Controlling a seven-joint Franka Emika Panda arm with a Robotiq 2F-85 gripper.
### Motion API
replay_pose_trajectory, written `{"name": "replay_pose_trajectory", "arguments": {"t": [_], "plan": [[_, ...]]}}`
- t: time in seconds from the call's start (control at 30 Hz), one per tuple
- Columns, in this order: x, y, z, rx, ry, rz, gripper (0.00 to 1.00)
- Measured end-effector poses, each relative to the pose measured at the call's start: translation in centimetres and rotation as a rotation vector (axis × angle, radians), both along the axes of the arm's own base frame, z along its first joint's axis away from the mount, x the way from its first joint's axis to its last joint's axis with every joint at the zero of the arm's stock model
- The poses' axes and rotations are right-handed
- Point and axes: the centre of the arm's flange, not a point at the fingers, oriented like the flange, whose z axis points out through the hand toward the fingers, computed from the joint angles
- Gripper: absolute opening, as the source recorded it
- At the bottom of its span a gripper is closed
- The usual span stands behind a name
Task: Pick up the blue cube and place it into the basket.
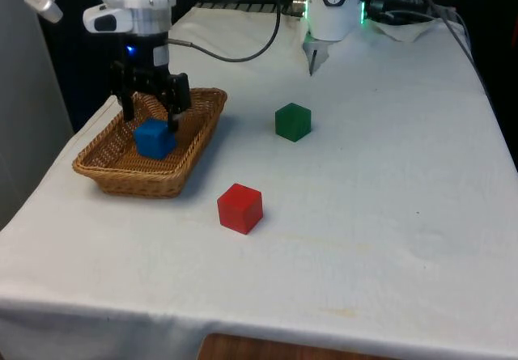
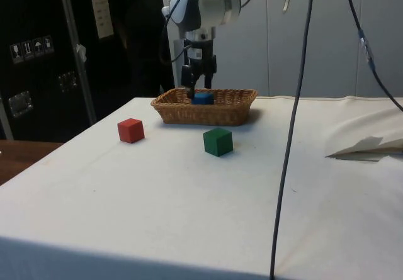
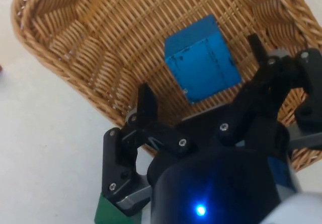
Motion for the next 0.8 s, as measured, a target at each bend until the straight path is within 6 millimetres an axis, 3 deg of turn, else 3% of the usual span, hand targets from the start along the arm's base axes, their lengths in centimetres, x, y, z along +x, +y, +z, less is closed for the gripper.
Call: {"name": "replay_pose_trajectory", "arguments": {"t": [0.8], "plan": [[1.2,1.6,5.4,0.018,-0.062,0.007,1.0]]}}
